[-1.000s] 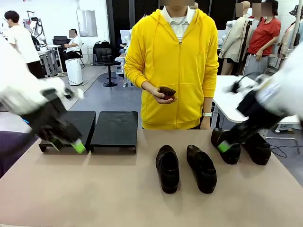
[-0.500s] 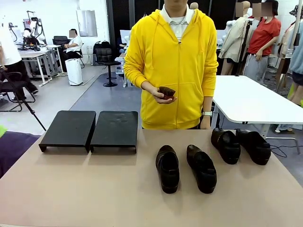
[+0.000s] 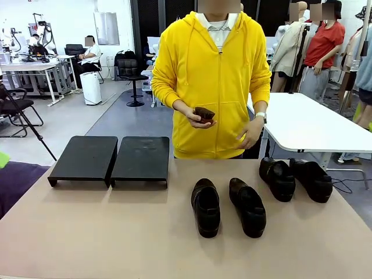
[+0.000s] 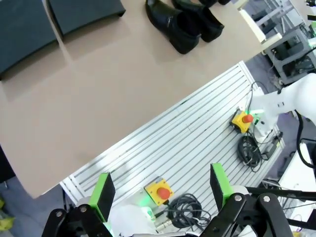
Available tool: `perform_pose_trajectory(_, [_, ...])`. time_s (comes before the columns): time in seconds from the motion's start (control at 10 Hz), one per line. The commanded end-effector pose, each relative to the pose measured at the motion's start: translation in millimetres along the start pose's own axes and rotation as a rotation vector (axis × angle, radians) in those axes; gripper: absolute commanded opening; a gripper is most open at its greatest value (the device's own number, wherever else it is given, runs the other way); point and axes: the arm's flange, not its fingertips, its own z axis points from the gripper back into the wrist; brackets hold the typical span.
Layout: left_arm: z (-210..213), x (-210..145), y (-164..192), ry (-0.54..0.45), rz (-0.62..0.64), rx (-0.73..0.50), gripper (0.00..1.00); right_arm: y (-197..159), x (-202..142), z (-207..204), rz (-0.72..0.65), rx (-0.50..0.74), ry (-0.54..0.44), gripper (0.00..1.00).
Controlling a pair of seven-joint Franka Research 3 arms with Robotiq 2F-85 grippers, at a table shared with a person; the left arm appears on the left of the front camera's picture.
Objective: Organize the shoes by placing them on the stand.
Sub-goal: Pick up one Shoe and place it in the middle of the table.
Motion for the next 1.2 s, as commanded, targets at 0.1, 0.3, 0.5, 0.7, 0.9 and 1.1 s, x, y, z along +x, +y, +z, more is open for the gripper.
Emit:
perform_pose_trajectory(0.1, [0.5, 1.1, 0.6, 0.011, -0.007, -0.019, 1.0, -1.8, 1.3, 1.0, 0.009, 0.02, -0.001, 1.0])
perform_pose_trajectory(0.3, [0.5, 1.1, 0.6, 0.011, -0.007, -0.019, 1.0, -1.8, 1.3, 1.0, 0.009, 0.02, -0.001, 1.0])
perform_pose_trajectory(0.5, [0.5, 1.1, 0.6, 0.011, -0.007, -0.019, 1.0, -1.8, 1.3, 1.0, 0.009, 0.02, -0.001, 1.0])
perform_pose_trajectory(0.7, [0.5, 1.1, 0.6, 0.011, -0.007, -0.019, 1.0, -1.8, 1.3, 1.0, 0.009, 0.02, -0.001, 1.0])
perform_pose_trajectory(0.9, [0.5, 1.1, 0.6, 0.011, -0.007, -0.019, 1.0, 9.4, 18.8, -17.7, 0.029, 0.01, 0.019, 1.0])
perform_pose_trajectory(1.1, [0.5, 1.1, 0.6, 0.011, -0.007, -0.019, 1.0, 33.7, 59.4, -62.4, 0.07, -0.04, -0.033, 1.0])
